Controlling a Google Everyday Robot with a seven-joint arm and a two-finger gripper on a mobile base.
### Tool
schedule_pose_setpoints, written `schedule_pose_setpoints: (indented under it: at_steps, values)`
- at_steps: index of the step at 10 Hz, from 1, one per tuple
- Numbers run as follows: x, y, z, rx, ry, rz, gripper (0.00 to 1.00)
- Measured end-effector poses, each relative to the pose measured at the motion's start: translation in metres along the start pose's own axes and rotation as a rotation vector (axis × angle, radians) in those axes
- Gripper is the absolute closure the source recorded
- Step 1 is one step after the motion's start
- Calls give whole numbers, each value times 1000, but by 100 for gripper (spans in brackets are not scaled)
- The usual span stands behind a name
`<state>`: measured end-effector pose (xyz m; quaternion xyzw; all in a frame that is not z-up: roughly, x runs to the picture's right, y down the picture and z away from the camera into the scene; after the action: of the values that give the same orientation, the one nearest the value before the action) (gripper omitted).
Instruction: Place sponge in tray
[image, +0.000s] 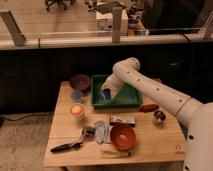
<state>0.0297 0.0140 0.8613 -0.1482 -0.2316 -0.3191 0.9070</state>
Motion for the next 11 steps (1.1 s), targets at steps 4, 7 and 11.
schedule_pose_setpoints:
  at_steps: [4,7,11]
  values:
    - [9,0,13,-18,-6,20,100]
    - [15,1,19,-27,-6,32,100]
    - [23,1,24,-43,7,47,83]
